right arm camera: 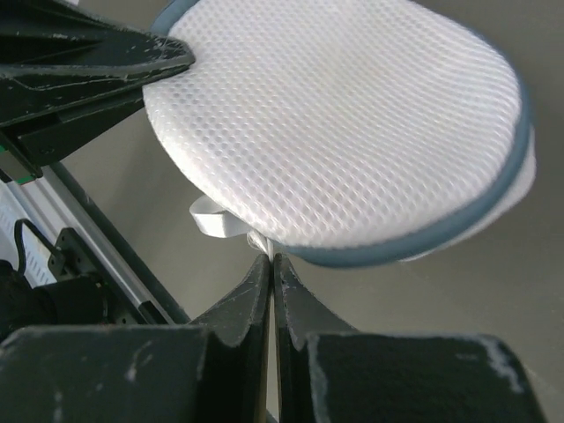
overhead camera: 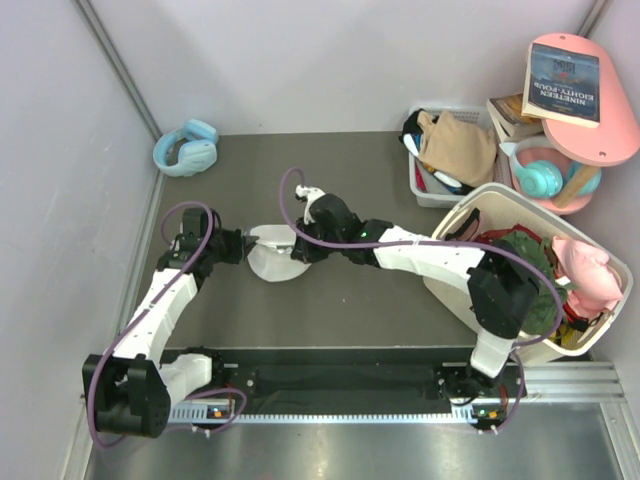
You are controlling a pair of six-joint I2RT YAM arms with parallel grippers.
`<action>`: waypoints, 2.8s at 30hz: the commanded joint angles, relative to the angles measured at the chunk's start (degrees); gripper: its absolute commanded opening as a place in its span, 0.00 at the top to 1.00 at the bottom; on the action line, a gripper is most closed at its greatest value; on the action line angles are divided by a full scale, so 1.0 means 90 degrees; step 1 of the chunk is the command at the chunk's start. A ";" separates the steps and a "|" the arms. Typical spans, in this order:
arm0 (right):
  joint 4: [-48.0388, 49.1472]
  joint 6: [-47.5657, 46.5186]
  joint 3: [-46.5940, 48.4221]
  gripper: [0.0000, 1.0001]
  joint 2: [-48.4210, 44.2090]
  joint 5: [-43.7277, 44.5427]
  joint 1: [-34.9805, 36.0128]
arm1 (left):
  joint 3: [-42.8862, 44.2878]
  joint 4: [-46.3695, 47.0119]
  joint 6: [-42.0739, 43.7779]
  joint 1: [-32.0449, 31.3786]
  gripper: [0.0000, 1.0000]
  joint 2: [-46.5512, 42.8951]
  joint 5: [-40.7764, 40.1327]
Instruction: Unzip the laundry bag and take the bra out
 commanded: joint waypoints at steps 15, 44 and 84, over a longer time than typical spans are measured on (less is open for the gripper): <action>0.0200 -0.0062 0.0444 1.00 -0.0079 -0.0312 -0.0155 | 0.1366 0.0680 0.2317 0.0005 0.87 0.1550 0.1387; -0.0152 -0.0296 0.0689 1.00 0.0245 -0.0372 0.0061 | 0.1083 -0.0426 0.3187 0.0054 1.00 0.0858 0.1183; 0.2151 0.1129 -0.1626 0.46 -0.1172 -0.1445 -0.1063 | 0.1015 0.0199 0.3549 0.0347 1.00 0.0838 0.2120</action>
